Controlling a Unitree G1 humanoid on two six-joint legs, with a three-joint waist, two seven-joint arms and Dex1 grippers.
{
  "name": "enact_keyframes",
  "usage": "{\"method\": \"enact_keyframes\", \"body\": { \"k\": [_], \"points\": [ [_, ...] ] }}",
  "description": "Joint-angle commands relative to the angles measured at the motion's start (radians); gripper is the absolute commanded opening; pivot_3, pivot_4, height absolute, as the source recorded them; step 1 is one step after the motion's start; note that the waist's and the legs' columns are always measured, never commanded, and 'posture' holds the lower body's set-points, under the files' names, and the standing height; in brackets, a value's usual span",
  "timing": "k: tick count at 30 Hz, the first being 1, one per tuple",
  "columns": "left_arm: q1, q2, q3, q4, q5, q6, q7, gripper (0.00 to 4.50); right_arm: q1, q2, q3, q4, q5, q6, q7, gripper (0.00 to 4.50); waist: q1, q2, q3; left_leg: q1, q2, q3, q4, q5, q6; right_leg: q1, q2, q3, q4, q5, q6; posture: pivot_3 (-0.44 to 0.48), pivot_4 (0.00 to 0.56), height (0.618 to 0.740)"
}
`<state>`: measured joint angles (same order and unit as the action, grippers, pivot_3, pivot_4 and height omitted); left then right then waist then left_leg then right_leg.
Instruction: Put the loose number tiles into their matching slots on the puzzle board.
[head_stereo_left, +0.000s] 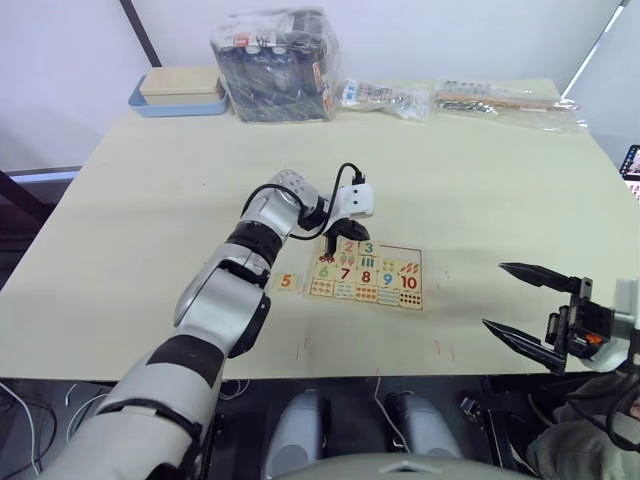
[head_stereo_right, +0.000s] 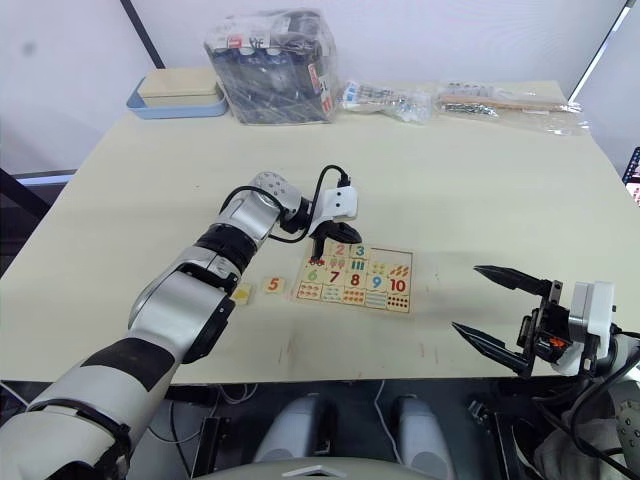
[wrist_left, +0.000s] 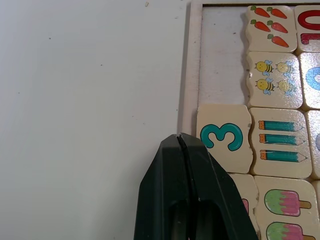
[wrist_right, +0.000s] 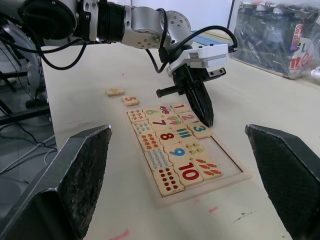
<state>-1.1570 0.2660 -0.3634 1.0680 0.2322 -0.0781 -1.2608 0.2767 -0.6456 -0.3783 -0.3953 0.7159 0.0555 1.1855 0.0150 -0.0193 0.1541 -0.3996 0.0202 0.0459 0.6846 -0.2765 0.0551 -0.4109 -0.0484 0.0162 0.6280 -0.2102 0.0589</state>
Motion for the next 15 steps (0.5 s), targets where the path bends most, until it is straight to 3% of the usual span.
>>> {"method": "enact_keyframes", "body": {
  "k": [1, 15],
  "points": [
    [-0.019, -0.001, 0.003, -0.024, 0.0, -0.016, -0.009, 0.01, 0.002, -0.001, -0.02, -0.034, 0.023, -0.006, -0.004, 4.5, 0.0, 0.0, 0.0, 0.0, 0.0, 0.0, 0.0, 0.0, 0.0, 0.0, 0.0, 0.0, 0.0, 0.0, 0.0, 0.0, 0.15, 0.74],
    [-0.01, 0.008, 0.001, -0.038, 0.004, -0.022, -0.013, 0.01, -0.01, -0.002, -0.013, -0.024, 0.02, -0.005, 0.001, 4.5, 0.0, 0.0, 0.0, 0.0, 0.0, 0.0, 0.0, 0.0, 0.0, 0.0, 0.0, 0.0, 0.0, 0.0, 0.0, 0.0, 0.15, 0.74]
  ]
}}
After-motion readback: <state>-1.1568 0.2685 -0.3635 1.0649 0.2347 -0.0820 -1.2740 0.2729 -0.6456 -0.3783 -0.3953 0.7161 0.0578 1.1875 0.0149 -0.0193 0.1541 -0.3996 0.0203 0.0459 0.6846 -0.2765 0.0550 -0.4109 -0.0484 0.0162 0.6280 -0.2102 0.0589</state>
